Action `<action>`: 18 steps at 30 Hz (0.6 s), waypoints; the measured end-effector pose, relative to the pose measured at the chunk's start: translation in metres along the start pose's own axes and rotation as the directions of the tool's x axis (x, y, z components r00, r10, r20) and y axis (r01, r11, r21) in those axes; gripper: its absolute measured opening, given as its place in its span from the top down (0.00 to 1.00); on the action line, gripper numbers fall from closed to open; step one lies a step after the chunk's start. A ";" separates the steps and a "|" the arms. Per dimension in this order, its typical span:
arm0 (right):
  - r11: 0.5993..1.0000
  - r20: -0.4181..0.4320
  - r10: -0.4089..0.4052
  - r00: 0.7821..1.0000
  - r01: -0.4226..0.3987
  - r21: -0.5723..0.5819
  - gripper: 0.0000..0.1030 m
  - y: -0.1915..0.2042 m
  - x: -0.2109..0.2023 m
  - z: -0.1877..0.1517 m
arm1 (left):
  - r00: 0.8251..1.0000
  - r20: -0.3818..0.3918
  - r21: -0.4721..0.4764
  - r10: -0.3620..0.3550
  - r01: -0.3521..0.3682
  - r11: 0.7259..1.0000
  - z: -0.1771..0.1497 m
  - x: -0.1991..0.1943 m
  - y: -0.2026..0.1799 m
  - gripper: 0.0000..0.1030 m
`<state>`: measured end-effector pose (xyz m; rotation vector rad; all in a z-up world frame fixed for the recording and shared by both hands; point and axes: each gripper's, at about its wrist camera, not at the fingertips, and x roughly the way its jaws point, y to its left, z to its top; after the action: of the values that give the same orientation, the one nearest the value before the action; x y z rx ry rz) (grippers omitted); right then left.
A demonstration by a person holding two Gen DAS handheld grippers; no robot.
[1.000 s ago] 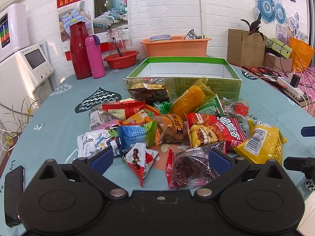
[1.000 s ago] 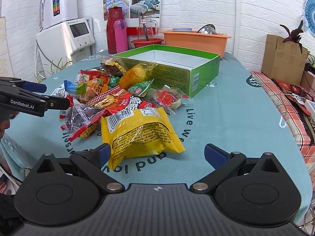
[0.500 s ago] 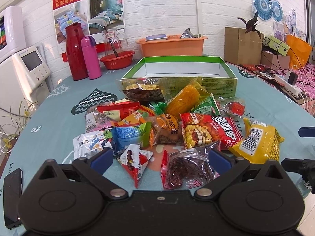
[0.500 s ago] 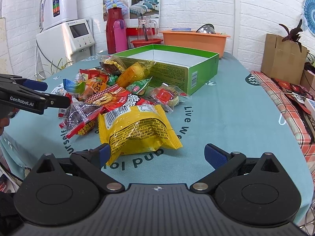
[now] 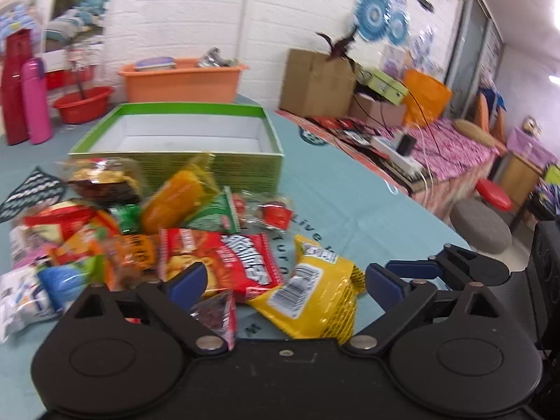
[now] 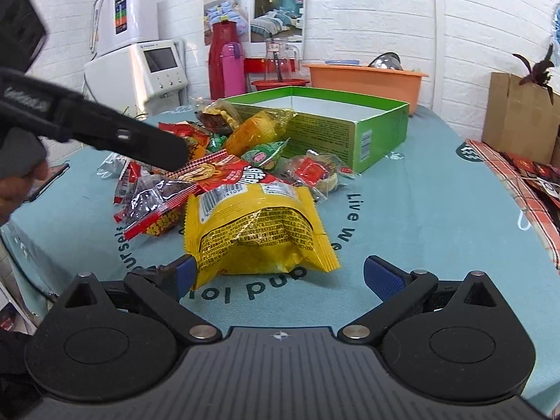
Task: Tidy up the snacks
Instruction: 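Grasp the yellow snack bag with the left tool and lift it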
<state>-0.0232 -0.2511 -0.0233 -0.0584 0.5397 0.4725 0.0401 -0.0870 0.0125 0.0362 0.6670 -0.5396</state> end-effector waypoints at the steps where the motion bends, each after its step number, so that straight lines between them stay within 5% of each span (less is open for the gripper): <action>1: 1.000 0.001 0.010 1.000 -0.010 -0.005 0.00 0.001 0.000 0.000 | 1.000 -0.022 0.011 -0.012 0.012 1.000 0.002 0.009 -0.003 0.00; 9: 0.997 -0.003 0.069 0.998 -0.070 -0.036 0.00 -0.002 0.003 -0.001 | 0.986 -0.138 0.050 -0.097 0.104 0.993 0.006 0.040 -0.009 0.06; 12: 0.994 -0.005 0.112 0.994 -0.112 0.011 0.00 -0.009 0.010 0.001 | 0.983 -0.158 0.056 -0.089 0.099 0.994 0.005 0.050 -0.009 0.31; 14: 0.992 -0.005 0.119 0.993 -0.119 0.035 0.00 -0.012 0.015 0.003 | 0.978 -0.178 0.044 -0.110 0.119 0.992 0.005 0.057 -0.007 0.61; 18: 0.986 0.001 0.145 0.989 -0.145 0.076 0.00 -0.014 0.024 0.005 | 0.975 -0.173 0.003 -0.138 0.141 0.990 0.001 0.062 -0.004 0.61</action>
<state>0.0032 -0.2527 -0.0318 0.0529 0.5686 0.5937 0.0794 -0.1194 -0.0228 0.0508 0.8390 -0.6819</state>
